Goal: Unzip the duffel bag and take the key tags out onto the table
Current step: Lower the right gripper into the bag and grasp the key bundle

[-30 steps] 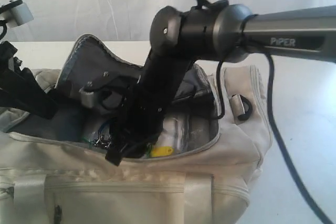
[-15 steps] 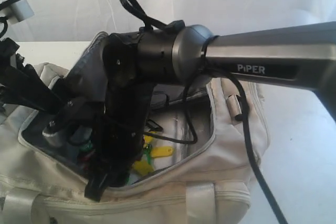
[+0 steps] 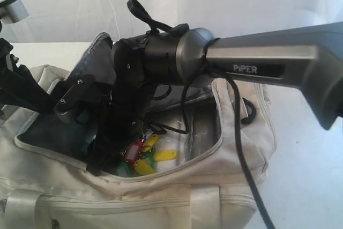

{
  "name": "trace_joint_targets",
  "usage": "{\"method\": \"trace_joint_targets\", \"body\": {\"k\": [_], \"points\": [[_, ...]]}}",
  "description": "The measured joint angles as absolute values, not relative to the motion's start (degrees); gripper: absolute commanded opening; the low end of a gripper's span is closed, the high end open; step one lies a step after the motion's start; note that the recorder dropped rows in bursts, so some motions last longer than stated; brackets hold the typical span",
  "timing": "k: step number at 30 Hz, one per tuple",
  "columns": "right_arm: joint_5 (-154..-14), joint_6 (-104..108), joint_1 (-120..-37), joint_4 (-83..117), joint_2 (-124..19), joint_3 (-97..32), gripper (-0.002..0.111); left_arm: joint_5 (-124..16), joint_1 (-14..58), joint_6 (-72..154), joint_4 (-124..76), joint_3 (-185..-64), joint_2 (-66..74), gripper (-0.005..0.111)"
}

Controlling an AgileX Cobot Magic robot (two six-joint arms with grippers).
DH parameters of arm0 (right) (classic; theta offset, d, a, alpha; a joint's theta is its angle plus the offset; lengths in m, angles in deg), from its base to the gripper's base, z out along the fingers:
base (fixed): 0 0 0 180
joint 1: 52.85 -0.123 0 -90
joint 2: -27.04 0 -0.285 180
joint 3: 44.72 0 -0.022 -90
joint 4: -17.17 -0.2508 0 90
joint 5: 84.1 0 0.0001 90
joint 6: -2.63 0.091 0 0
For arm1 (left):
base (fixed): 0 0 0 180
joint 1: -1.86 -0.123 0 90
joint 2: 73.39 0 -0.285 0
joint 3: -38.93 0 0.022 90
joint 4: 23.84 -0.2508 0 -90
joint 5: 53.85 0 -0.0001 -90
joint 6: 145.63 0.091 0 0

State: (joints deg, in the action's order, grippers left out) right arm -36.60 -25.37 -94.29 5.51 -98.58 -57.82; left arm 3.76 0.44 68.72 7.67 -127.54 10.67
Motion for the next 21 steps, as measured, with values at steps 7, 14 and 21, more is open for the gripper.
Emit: {"method": "trace_joint_targets", "body": {"k": [7,14,21], "points": [[-34.9,-24.5,-94.3,6.2,-102.5,-61.1,0.052,6.3,0.8,68.8,11.8,-127.5,10.7,0.038],[-34.1,-23.2,-94.1,9.4,-103.6,-62.8,0.000,6.3,0.8,68.9,11.9,-127.5,10.7,0.038],[-31.1,-20.3,-93.5,11.3,-103.3,-63.9,0.000,6.0,0.8,68.9,8.8,-127.5,10.7,0.038]]}}
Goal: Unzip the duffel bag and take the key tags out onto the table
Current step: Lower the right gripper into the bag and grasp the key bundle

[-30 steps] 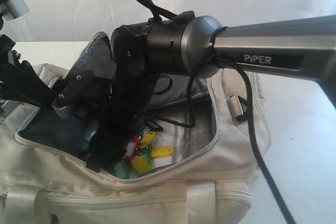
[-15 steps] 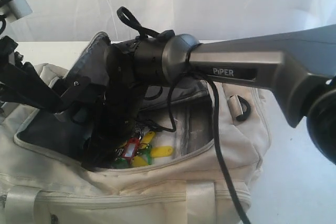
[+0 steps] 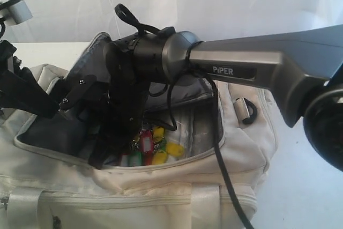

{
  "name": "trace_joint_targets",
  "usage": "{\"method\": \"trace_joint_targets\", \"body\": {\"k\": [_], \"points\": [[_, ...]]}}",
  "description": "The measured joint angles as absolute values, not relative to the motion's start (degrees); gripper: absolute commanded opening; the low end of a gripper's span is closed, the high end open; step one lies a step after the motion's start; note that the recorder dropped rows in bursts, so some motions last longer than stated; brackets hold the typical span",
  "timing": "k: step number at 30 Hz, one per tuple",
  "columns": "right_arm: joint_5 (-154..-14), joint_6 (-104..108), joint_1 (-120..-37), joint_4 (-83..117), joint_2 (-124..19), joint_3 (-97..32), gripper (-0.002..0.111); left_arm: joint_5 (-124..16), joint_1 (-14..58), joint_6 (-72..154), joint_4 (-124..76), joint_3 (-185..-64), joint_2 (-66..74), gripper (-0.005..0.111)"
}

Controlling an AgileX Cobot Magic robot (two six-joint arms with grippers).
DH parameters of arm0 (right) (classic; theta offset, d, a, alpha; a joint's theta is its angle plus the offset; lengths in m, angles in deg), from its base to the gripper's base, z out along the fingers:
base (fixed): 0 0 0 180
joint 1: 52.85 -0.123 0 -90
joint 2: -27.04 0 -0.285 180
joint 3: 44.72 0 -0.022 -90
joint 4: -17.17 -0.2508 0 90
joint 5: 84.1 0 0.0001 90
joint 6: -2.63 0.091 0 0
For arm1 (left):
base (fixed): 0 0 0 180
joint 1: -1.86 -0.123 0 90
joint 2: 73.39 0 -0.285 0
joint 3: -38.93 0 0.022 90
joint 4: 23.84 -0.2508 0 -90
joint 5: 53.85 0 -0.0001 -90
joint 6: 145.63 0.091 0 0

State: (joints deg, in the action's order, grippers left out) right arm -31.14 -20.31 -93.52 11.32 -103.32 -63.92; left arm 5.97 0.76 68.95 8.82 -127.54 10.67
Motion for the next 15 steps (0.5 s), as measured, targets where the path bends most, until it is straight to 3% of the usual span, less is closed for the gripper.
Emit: {"method": "trace_joint_targets", "body": {"k": [15], "points": [[-26.3,-19.4,-91.1,12.6,-93.1,-63.6,0.000,5.2,0.8,68.8,7.9,-127.5,10.7,0.038]]}}
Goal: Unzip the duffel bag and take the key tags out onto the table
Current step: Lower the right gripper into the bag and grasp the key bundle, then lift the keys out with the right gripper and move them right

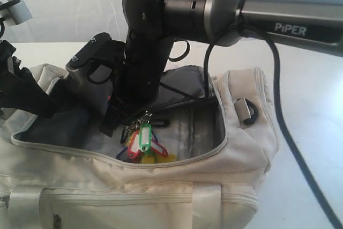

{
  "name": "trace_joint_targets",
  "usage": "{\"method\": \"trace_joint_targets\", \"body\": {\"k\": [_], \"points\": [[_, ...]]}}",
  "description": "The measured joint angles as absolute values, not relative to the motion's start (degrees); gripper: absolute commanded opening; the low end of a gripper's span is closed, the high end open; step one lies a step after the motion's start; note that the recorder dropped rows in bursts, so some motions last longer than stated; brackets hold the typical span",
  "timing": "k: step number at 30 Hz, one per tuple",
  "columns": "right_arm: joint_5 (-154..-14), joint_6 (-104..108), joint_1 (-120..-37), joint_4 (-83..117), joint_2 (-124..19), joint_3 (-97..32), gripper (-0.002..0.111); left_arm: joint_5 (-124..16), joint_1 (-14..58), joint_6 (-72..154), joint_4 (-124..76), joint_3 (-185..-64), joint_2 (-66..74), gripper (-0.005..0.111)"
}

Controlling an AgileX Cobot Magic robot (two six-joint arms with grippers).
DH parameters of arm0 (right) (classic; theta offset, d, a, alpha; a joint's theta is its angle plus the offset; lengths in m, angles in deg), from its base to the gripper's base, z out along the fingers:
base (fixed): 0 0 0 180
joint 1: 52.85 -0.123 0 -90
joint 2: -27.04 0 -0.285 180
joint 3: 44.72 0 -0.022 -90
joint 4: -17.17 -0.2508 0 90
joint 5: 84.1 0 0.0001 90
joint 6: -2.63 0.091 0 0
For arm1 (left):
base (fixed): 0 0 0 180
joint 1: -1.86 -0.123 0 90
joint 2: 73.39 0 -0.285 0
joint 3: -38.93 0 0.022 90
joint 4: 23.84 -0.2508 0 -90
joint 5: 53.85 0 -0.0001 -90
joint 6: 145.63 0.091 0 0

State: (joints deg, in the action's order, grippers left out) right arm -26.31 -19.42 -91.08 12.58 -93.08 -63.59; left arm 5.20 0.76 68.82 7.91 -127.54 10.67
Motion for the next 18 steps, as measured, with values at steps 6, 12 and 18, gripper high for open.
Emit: {"method": "trace_joint_targets", "body": {"k": [6,12,18], "points": [[-26.2,-19.4,-91.1,13.5,-90.2,-63.6,0.000,5.2,0.8,68.8,7.9,-127.5,10.7,0.038],[-26.3,-18.1,-90.3,16.0,-87.3,-63.6,0.000,5.2,0.8,68.8,7.9,-127.5,10.7,0.038],[-28.7,-17.7,-87.6,16.8,-80.3,-65.2,0.000,5.2,0.8,68.8,7.9,-127.5,10.7,0.038]]}}
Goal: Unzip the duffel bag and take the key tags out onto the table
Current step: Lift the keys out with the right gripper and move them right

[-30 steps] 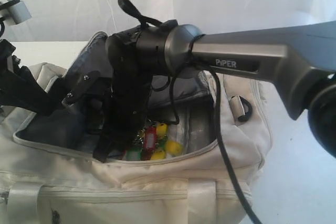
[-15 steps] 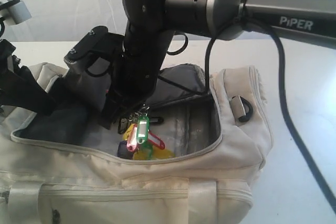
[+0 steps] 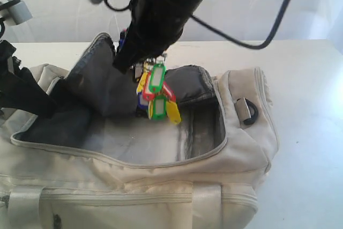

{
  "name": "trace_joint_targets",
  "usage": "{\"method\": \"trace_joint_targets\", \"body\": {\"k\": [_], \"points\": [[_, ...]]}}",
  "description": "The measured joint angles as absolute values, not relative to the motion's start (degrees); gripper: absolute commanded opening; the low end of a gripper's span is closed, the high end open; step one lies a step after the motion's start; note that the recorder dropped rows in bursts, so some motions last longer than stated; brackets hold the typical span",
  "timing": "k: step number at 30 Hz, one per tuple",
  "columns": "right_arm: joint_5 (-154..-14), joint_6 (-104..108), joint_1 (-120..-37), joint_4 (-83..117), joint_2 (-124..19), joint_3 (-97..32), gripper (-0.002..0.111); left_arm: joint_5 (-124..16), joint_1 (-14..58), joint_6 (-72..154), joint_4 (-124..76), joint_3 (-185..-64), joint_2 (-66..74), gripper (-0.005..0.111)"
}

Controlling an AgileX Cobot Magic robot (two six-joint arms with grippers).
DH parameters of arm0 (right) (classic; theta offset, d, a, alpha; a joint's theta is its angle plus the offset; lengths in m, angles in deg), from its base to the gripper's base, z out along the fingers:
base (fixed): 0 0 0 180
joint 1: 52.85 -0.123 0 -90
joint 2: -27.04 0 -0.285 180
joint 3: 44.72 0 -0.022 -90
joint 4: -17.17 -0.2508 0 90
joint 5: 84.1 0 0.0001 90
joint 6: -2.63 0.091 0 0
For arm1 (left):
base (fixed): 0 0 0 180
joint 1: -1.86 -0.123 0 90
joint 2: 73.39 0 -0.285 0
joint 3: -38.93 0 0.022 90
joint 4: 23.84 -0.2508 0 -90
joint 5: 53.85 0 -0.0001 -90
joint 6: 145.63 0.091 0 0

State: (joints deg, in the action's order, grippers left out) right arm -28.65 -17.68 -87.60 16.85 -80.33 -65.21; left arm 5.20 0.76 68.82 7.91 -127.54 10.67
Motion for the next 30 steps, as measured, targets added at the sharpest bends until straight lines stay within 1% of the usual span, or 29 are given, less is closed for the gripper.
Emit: {"method": "trace_joint_targets", "body": {"k": [5,17,22,23,30], "points": [[-29.2,-17.0,-87.3,17.2,-74.5,-67.5,0.000,5.2,0.8,68.8,7.9,-127.5,10.7,0.038],[-28.2,-16.4,-86.7,17.2,-74.9,-67.3,0.000,5.2,0.8,68.8,7.9,-127.5,10.7,0.038],[-27.6,-15.5,-81.2,16.6,-72.8,-65.7,0.000,5.2,0.8,68.8,7.9,-127.5,10.7,0.038],[-27.5,-15.4,-78.5,16.8,-71.1,-64.1,0.000,5.2,0.8,68.8,7.9,-127.5,10.7,0.038],[-29.7,-13.5,-67.9,17.2,-63.7,-54.3,0.000,5.2,0.8,68.8,7.9,-127.5,10.7,0.038]]}}
